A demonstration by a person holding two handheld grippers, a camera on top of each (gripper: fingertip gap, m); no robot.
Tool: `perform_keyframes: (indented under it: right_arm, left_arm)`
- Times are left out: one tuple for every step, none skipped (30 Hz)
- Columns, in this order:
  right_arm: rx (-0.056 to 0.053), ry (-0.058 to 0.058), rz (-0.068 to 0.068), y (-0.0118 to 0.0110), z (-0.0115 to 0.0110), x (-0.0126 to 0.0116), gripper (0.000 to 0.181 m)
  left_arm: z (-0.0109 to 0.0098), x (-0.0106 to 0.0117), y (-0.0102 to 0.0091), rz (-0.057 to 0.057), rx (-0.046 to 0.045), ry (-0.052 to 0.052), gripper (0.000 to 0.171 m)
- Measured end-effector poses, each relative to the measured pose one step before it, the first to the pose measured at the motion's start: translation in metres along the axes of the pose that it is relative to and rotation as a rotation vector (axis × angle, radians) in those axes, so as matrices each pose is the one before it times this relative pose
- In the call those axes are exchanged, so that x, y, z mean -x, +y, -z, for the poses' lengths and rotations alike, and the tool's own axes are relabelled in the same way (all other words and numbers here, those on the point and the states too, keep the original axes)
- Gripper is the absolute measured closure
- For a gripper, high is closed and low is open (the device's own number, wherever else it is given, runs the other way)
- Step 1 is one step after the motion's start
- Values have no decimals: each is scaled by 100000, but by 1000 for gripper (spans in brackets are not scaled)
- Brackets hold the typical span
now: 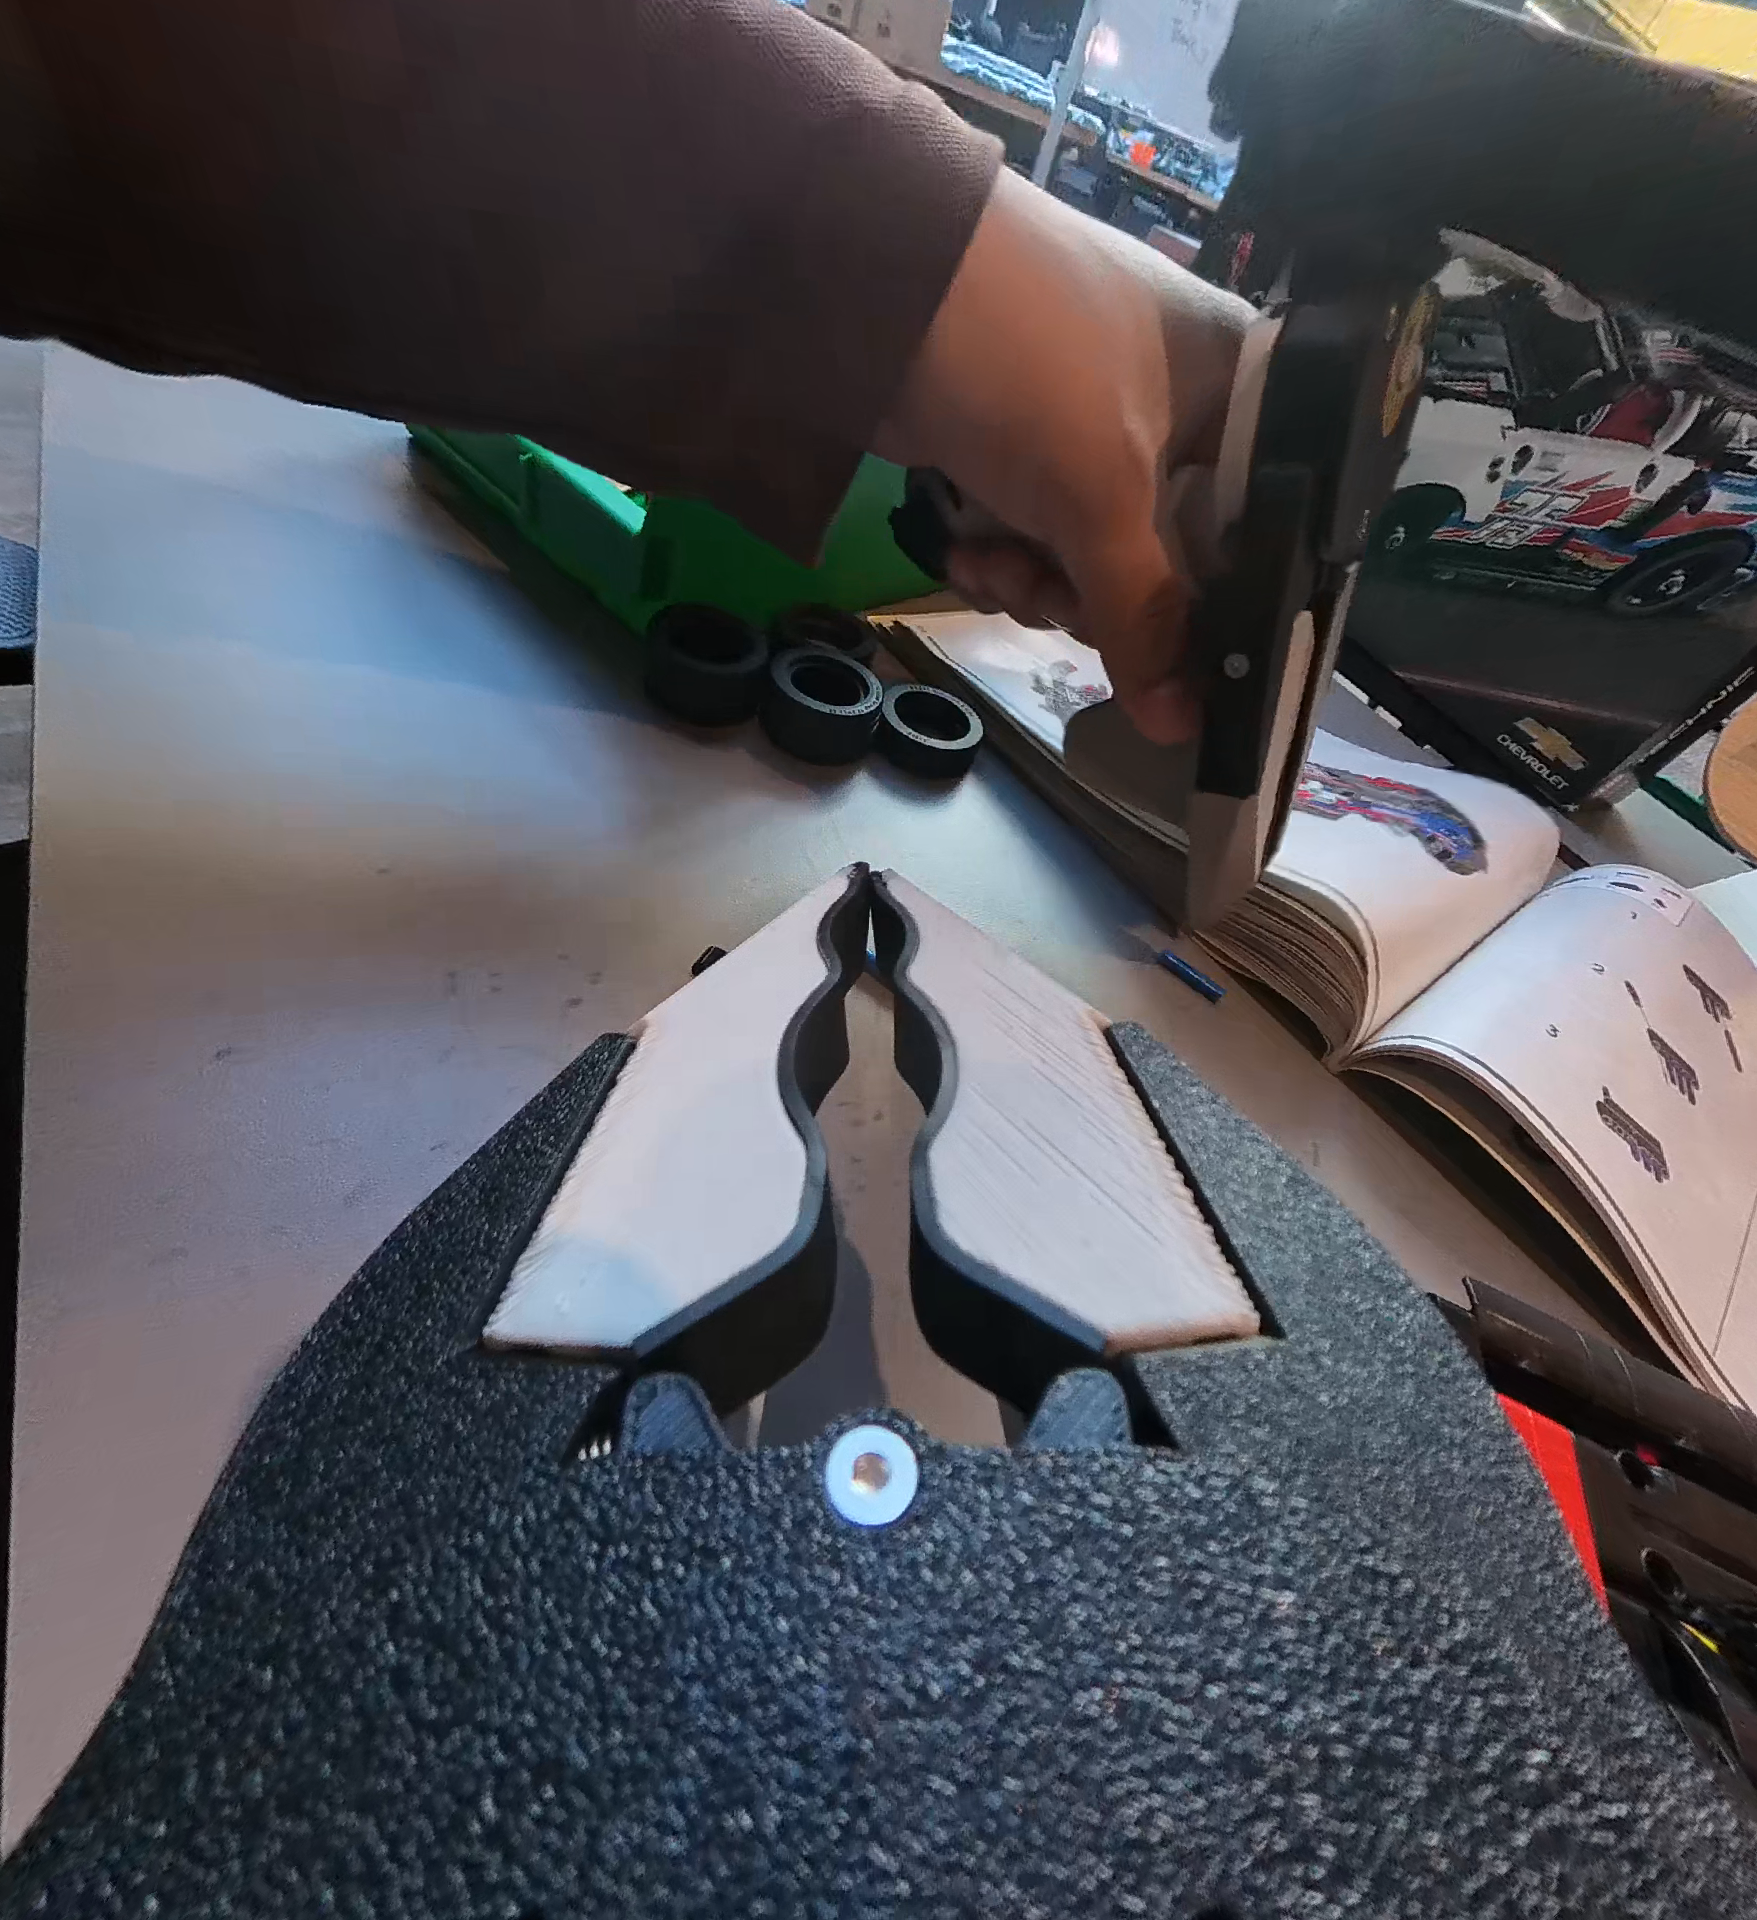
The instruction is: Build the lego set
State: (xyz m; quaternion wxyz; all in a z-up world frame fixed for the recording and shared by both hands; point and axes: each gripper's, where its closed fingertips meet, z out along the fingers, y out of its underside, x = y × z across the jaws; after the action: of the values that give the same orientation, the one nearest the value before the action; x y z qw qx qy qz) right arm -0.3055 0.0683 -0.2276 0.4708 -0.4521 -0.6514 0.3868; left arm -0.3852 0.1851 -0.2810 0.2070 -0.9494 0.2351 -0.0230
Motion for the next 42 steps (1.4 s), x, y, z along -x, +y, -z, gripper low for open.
perform_keyframes:
  right_arm:
    - [116,-110,-5,21,-14,15,181]
    - [72,-106,24,5,-14,10,181]
    - [28,-112,38,1,1,22,181]
    - [-16,-88,29,-2,-1,10,181]
    - [-64,-56,3,-7,5,9,181]
    - [-80,-25,-33,-4,14,-1,181]
    - [-66,-46,-52,-13,8,-1,181]
    - [-66,-64,-30,-7,5,13,181]
    - [-85,-63,23,-10,4,9,181]
    - [-65,-88,63,-7,14,20,181]
    - [-25,-88,81,-9,-4,26,181]
    - [7,-78,97,0,9,15,181]
    - [47,-96,103,8,-11,26,181]
    - [62,-85,99,1,-7,22,181]
    - [55,-82,96,9,-10,25,181]
    - [39,-37,81,-3,-9,17,181]
    - [20,-27,66,-3,0,18,181]
    - [22,-15,71,9,-2,9,181]
    - [18,-41,75,0,0,10,181]
    - [-20,-19,67,-9,-3,17,181]
    - [-35,-60,57,-6,6,15,181]
    - [-34,-117,46,-3,7,15,181]
    - [-35,-128,42,-8,-3,24,181]
    - [-18,-84,20,-2,-1,10,181]
    - [20,-79,-6,3,1,11,181]
    - [1,-57,5,-3,-1,17,181]
    - [-98,-34,22,-21,5,2,181]
    - [-171,-20,5,-20,16,17,181]
    - [-172,9,10,-27,19,0,181]
    - [-169,42,-15,-26,20,-3,181]
    - [-140,4,-74,-21,13,-4,181]
    - [-83,-90,-126,-18,-2,9,181]
    - [-23,-77,-90,-10,2,5,181]
    - [31,-28,-2,-1,-8,12,181]
    - [47,11,48,1,-7,3,181]
    - [47,68,71,-2,-8,3,181]
    - [19,119,83,-3,-1,-4,181]
    - [-30,152,63,-5,7,-14,181]
    - [-86,136,23,-13,3,-9,181]
    - [-118,113,-24,-22,14,-14,181]
    - [-121,121,-93,-7,13,-26,181]
    - [-143,160,-169,-26,26,-30,181]
  left_arm:
    - [-210,40,-74,-332,530,766,161]
    - [-239,82,15,-229,1012,185,162]
    - [-246,-5,57,-343,1119,378,162]
    - [-237,-136,27,-450,703,897,161]
    - [-211,-215,35,-351,547,1110,159]
    - [-191,-123,79,-238,756,507,158]
    - [-161,-31,79,-322,609,-77,158]
    - [-119,-22,33,-188,316,-109,158]
    - [-90,-9,7,-21,110,-186,158]
    - [-57,17,-15,-115,-29,-453,159]
    - [-62,10,22,-322,75,-529,159]
    - [-75,30,31,-520,194,-771,159]
    - [-102,-5,60,-709,297,-703,159]
    - [-141,-60,111,-742,584,-290,159]
    - [-69,-123,-43,-581,-423,314,161]
    - [-18,-15,-18,-121,-164,-93,160]
    - [-12,0,-24,221,-69,122,160]
    - [-17,-47,-7,196,-68,487,161]
    - [-3,-148,40,58,142,1048,165]
    - [0,-92,53,-51,66,594,168]
    - [22,-4,59,-204,5,37,168]
    - [39,-42,100,0,137,354,168]
    - [50,-113,126,22,185,677,169]
    - [61,-210,152,261,202,1141,169]
    - [91,-422,186,457,351,2227,169]
    - [116,-714,252,278,835,3509,169]
    - [118,-882,376,-131,1451,3819,169]
    - [106,-828,455,-650,1689,2582,169]
    - [87,-782,480,-1182,1537,1500,169]
    - [80,-728,492,-1525,1471,840,169]
    - [60,-587,451,-1699,1016,29,169]
    - [50,-598,401,-1447,599,423,169]
    - [54,-613,394,-795,697,1130,169]
    - [53,-495,371,-472,605,1016,169]
    - [67,-260,318,-506,345,-38,169]
    - [95,-25,207,-426,-424,-1207,169]
    - [190,94,57,63,-1339,-1424,165]
    - [323,151,-129,768,-2385,-1290,162]
    - [444,155,-324,1158,-3747,-1035,160]
    - [580,74,-451,1271,-4649,-641,158]
    - [681,35,-536,1235,-5498,-551,155]
    - [769,46,-664,1141,-6597,-1003,154]
